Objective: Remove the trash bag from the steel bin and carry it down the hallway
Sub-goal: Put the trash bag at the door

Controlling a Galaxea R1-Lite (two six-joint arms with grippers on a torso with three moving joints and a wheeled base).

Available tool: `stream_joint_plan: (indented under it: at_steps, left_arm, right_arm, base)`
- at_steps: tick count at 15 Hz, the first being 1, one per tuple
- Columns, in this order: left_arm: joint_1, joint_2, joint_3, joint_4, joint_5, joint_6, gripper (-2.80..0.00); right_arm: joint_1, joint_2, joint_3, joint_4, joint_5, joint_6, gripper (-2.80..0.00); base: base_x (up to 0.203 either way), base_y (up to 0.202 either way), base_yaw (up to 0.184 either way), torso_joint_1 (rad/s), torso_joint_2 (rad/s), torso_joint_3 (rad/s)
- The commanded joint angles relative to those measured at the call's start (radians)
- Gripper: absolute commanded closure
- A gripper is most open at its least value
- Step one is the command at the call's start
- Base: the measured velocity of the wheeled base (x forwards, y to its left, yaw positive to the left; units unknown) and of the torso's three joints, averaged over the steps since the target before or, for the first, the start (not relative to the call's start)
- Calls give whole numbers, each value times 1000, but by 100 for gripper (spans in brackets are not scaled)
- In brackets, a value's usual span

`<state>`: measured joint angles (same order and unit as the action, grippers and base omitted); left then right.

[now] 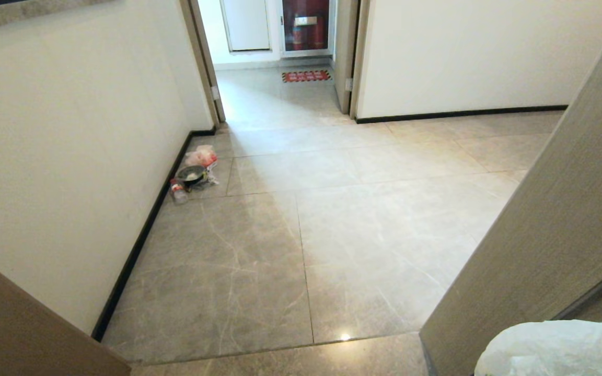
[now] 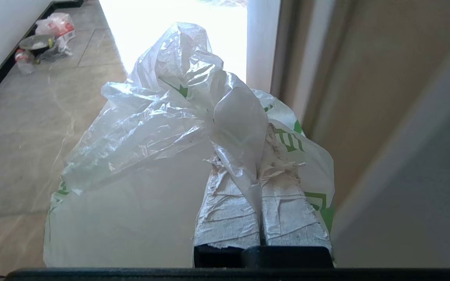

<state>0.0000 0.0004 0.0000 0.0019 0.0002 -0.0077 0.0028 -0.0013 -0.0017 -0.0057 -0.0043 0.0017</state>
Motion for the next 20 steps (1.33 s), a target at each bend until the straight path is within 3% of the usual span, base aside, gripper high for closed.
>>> stream_joint_plan:
  at_steps: [1, 15, 20]
  left_arm:
    - [0, 0, 0, 0, 0, -1, 0]
    - [0, 0, 0, 1, 0, 7, 0]
    - [0, 0, 0, 1, 1, 0, 0]
  right_arm:
    - [0, 1, 0, 0, 0, 0, 0]
    - [0, 1, 0, 0, 0, 0, 0]
    - [0, 1, 0, -1, 0, 1, 0]
  base:
    - [186, 0, 1, -4, 2, 2]
    - [182, 0, -2, 3, 3, 2]
    - [11, 0, -1, 0, 0, 1]
